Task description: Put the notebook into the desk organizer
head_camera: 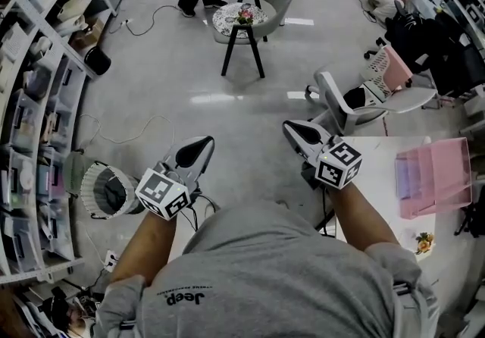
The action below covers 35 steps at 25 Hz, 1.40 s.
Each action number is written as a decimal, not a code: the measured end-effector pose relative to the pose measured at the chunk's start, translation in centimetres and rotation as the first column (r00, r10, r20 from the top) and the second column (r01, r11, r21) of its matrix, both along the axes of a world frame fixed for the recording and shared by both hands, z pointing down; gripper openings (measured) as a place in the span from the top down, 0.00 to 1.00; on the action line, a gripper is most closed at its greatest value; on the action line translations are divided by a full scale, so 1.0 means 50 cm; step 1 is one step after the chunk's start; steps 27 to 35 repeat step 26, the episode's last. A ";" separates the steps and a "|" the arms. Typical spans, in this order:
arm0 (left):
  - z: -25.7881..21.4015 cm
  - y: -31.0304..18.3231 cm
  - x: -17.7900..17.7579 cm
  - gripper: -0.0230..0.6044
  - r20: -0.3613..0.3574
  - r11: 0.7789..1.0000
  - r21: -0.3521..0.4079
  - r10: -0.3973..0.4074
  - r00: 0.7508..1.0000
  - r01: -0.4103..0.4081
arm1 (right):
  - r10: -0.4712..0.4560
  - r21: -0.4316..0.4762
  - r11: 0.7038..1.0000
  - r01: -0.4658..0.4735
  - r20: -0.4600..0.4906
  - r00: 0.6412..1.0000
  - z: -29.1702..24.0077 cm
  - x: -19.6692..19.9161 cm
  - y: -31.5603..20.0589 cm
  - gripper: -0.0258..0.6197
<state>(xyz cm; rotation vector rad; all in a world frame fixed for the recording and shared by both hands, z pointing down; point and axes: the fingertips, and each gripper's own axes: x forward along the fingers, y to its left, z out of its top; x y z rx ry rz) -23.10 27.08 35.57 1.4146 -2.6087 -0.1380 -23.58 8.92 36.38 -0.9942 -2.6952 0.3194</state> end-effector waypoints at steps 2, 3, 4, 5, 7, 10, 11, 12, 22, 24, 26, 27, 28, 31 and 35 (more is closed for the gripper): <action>-0.001 0.000 0.002 0.87 0.001 1.000 0.001 0.001 1.000 -0.001 | 0.008 0.010 1.000 -0.008 0.003 1.000 0.000 0.000 -0.002 0.96; 0.000 0.001 0.002 0.87 0.000 1.000 0.002 0.001 1.000 -0.001 | 0.014 0.011 1.000 -0.014 0.000 1.000 0.000 -0.001 -0.004 0.96; 0.001 0.003 0.003 0.87 -0.001 1.000 0.003 0.000 1.000 0.000 | 0.018 0.010 1.000 -0.018 -0.004 1.000 0.001 -0.003 -0.004 0.96; 0.001 0.006 0.004 0.87 -0.001 1.000 0.003 0.000 1.000 0.000 | 0.021 0.010 1.000 -0.021 -0.007 1.000 0.002 -0.004 -0.004 0.96; 0.003 0.008 0.005 0.87 -0.003 1.000 0.004 0.000 1.000 0.000 | 0.022 0.012 1.000 -0.022 -0.009 1.000 0.003 -0.003 -0.004 0.96; 0.005 0.006 0.006 0.87 -0.005 1.000 0.000 0.004 1.000 -0.004 | 0.025 0.016 1.000 -0.025 -0.010 1.000 0.004 -0.003 -0.008 0.96; 0.005 0.005 0.007 0.87 -0.004 1.000 -0.001 0.005 1.000 -0.005 | 0.026 0.018 1.000 -0.026 -0.011 1.000 0.005 -0.004 -0.009 0.96; 0.005 0.004 0.007 0.87 -0.004 1.000 0.000 0.006 1.000 -0.006 | 0.026 0.020 0.999 -0.026 -0.012 1.000 0.006 -0.004 -0.010 0.96; 0.001 0.000 0.001 0.87 0.002 1.000 0.005 0.011 1.000 -0.011 | 0.017 0.049 0.999 -0.017 -0.013 1.000 0.007 -0.010 -0.012 0.96; 0.001 -0.002 0.000 0.87 0.005 1.000 0.004 0.014 1.000 -0.014 | 0.015 0.054 0.998 -0.014 -0.011 1.000 0.008 -0.011 -0.013 0.96; 0.002 -0.003 0.000 0.87 0.007 1.000 0.002 0.018 1.000 -0.018 | 0.013 0.057 0.998 -0.012 -0.010 1.000 0.010 -0.012 -0.012 0.96; 0.002 -0.003 0.000 0.87 0.007 1.000 0.002 0.018 1.000 -0.018 | 0.013 0.057 0.998 -0.012 -0.010 1.000 0.010 -0.012 -0.012 0.96; 0.002 -0.003 0.000 0.87 0.007 1.000 0.002 0.018 1.000 -0.018 | 0.013 0.057 0.998 -0.012 -0.010 1.000 0.010 -0.012 -0.012 0.96; 0.002 -0.003 0.000 0.87 0.007 1.000 0.002 0.018 1.000 -0.018 | 0.013 0.057 0.998 -0.012 -0.010 1.000 0.010 -0.012 -0.012 0.96; 0.002 -0.003 0.000 0.87 0.007 1.000 0.002 0.018 1.000 -0.018 | 0.013 0.057 0.998 -0.012 -0.010 1.000 0.010 -0.012 -0.012 0.96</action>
